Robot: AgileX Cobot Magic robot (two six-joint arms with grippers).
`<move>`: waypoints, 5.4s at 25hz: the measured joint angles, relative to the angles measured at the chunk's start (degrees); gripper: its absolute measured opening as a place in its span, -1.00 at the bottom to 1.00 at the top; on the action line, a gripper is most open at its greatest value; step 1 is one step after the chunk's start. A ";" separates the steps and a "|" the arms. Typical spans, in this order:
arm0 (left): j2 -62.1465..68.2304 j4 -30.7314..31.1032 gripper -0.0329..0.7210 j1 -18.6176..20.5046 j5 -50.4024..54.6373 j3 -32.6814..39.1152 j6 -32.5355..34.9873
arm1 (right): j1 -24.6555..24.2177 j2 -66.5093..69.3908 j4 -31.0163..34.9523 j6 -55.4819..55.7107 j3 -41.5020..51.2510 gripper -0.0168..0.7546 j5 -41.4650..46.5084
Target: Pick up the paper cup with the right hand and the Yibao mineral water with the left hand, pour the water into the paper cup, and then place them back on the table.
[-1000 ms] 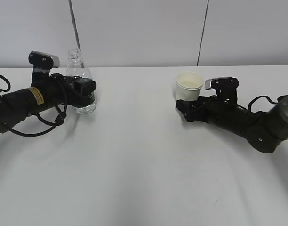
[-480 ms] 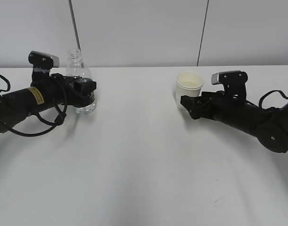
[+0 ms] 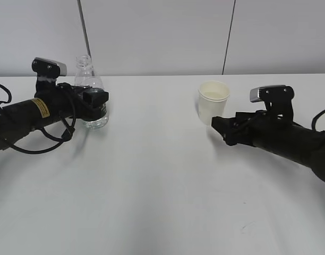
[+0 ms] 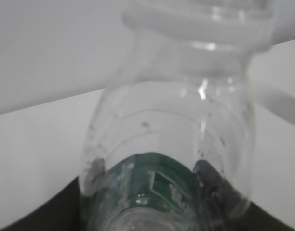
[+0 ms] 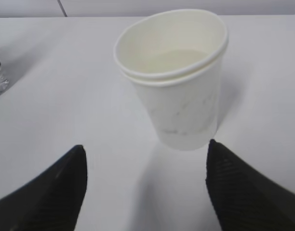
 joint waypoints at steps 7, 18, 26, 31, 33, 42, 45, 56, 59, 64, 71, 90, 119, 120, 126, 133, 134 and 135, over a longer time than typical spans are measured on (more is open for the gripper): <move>0.00 0.00 0.02 0.00 0.05 0.00 0.00 | 0.00 -5.80 0.00 -0.26 7.03 0.58 0.00; 0.00 0.06 0.36 0.00 1.08 0.00 0.00 | 0.00 -9.92 0.00 -0.35 7.69 0.58 0.00; -0.20 0.17 0.51 0.00 0.95 0.00 0.05 | 0.00 -12.22 -0.14 -0.38 7.82 0.58 0.32; -2.96 0.23 0.51 0.00 1.06 0.00 0.05 | 0.00 -13.83 -0.68 -0.38 7.82 0.58 0.35; -4.42 0.47 0.51 0.00 1.07 0.00 0.05 | 0.00 -14.56 -0.68 -0.38 7.82 0.58 0.45; -11.23 0.69 0.49 0.00 7.50 0.00 -0.31 | 0.00 -19.36 -1.01 -0.37 6.83 0.58 2.34; -13.41 0.73 0.45 0.00 9.88 0.00 -1.60 | 0.00 -20.62 -1.01 0.53 4.62 0.58 6.39; -22.18 -0.86 0.42 -0.20 34.59 -4.49 -12.10 | 0.00 -21.76 -8.46 16.00 -12.80 0.58 31.23; -24.23 -1.28 0.42 -1.14 46.40 -7.10 -14.41 | 0.00 -21.76 -12.31 22.11 -17.53 0.58 36.63; -25.90 -2.35 0.35 -4.57 60.38 -11.39 -14.84 | 0.00 -21.76 -19.76 32.73 -23.22 0.58 42.67; -26.07 -6.03 0.32 -5.22 66.97 -15.17 -14.84 | 0.00 -21.76 -30.26 42.83 -24.62 0.58 44.53; -26.07 -29.53 0.27 -5.33 104.58 -28.06 4.54 | 0.00 -21.56 -40.11 50.37 -25.32 0.58 45.73; -26.92 -34.44 0.23 -5.33 122.09 -28.49 9.46 | 0.38 -16.86 -43.81 51.47 -32.81 0.53 65.11; -27.36 -35.45 0.22 -5.33 122.14 -28.49 10.01 | 0.67 -16.86 -42.51 50.24 -32.81 0.53 67.02; -31.28 -36.79 0.22 -5.45 122.42 -27.46 11.42 | 3.47 -17.61 -29.00 35.25 -32.81 0.53 76.19; -33.20 -37.04 0.22 -5.63 122.69 -27.34 11.52 | 6.58 -19.07 -16.36 20.30 -32.81 0.53 88.94; -33.25 -37.09 0.21 -5.63 122.69 -27.34 11.52 | 6.58 -19.65 -14.54 18.98 -32.81 0.53 90.34; -33.25 -37.23 0.21 -5.63 122.69 -27.34 11.53 | 6.58 -20.29 -13.18 17.86 -32.81 0.53 91.64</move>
